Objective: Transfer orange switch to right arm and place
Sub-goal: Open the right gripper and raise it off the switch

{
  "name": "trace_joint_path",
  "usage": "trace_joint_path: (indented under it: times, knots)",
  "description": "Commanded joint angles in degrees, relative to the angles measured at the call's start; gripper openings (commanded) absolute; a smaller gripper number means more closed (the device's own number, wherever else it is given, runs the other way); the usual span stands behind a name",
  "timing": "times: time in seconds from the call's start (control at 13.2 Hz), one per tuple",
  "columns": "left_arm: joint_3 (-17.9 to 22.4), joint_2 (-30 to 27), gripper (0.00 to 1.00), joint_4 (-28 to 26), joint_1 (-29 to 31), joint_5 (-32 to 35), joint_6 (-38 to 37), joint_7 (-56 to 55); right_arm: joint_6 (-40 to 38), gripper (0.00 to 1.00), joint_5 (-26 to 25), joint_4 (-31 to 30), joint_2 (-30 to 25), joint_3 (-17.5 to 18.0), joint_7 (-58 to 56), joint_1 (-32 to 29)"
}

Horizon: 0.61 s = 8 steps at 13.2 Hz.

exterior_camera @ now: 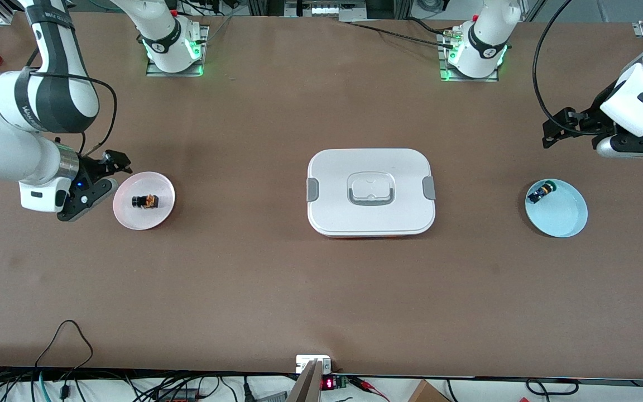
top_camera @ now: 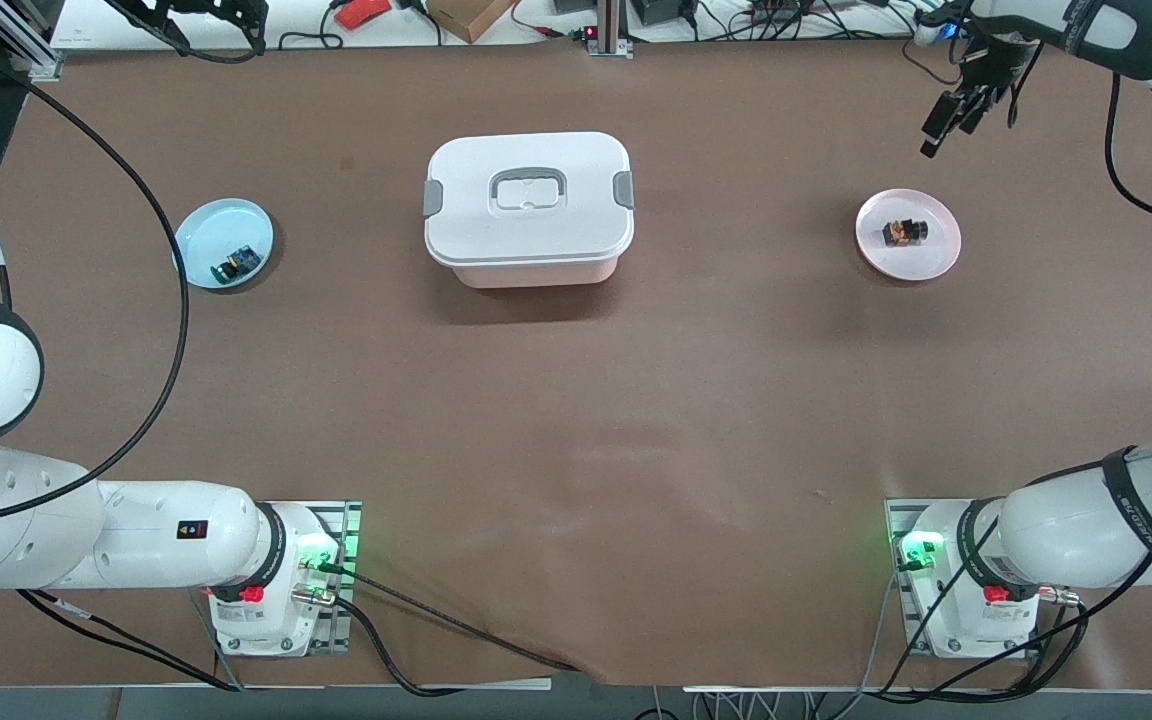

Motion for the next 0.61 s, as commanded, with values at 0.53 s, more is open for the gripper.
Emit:
trace_joint_path:
  times: [0.53]
  knots:
    - [-0.1,0.8,1.00,1.7,0.3,0.8,-1.7,1.2,-17.0,1.00,-0.6,14.5,0.2,-0.1,25.9,1.3]
